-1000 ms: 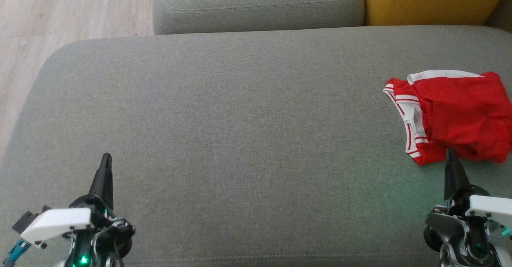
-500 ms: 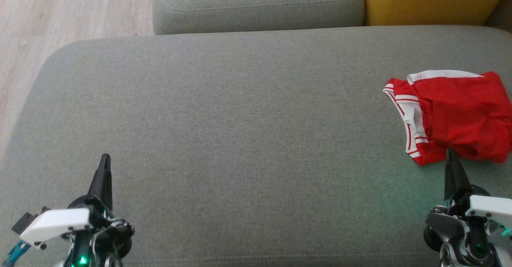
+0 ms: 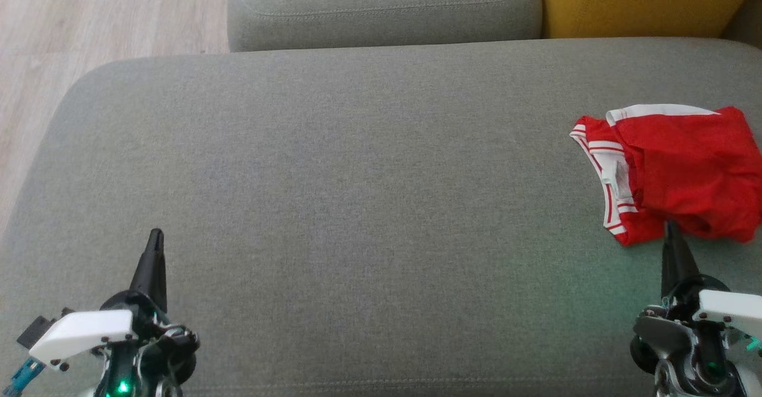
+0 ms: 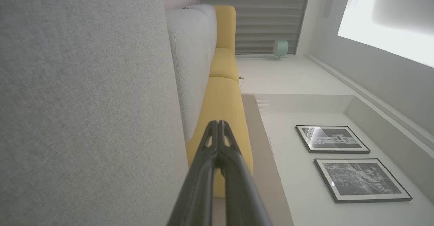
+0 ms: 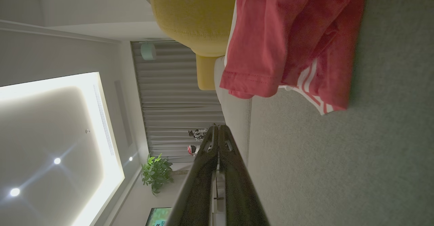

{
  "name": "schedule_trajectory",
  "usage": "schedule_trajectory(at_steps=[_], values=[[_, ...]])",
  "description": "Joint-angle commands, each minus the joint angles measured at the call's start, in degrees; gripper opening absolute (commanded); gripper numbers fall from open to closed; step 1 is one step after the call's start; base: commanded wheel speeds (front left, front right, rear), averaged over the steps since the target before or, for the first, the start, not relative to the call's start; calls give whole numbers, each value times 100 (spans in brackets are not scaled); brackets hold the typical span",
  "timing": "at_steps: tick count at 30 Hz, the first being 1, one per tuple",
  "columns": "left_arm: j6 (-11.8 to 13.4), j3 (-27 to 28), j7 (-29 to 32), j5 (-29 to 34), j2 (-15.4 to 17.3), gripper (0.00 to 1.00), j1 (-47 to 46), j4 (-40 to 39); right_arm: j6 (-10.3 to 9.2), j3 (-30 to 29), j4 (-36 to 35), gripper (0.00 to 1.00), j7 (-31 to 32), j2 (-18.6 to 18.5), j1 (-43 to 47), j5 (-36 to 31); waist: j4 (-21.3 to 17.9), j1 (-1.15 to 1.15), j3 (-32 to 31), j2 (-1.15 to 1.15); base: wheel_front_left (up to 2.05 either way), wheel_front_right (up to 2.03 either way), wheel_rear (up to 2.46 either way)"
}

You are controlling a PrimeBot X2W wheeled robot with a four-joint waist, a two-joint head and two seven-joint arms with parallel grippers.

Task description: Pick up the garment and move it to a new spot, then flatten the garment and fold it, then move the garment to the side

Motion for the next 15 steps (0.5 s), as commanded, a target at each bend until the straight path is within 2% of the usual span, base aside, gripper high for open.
schedule_trajectory(at_steps=[1,15], values=[[-42,198,42,14,35,0,-334,-168,-4,117,-179,0,35,-48,-301,41,0,0,0,0,0,0,0],[-42,212,54,26,25,0,-335,-167,-4,117,-179,0,35,-48,-301,41,0,0,0,0,0,0,0]])
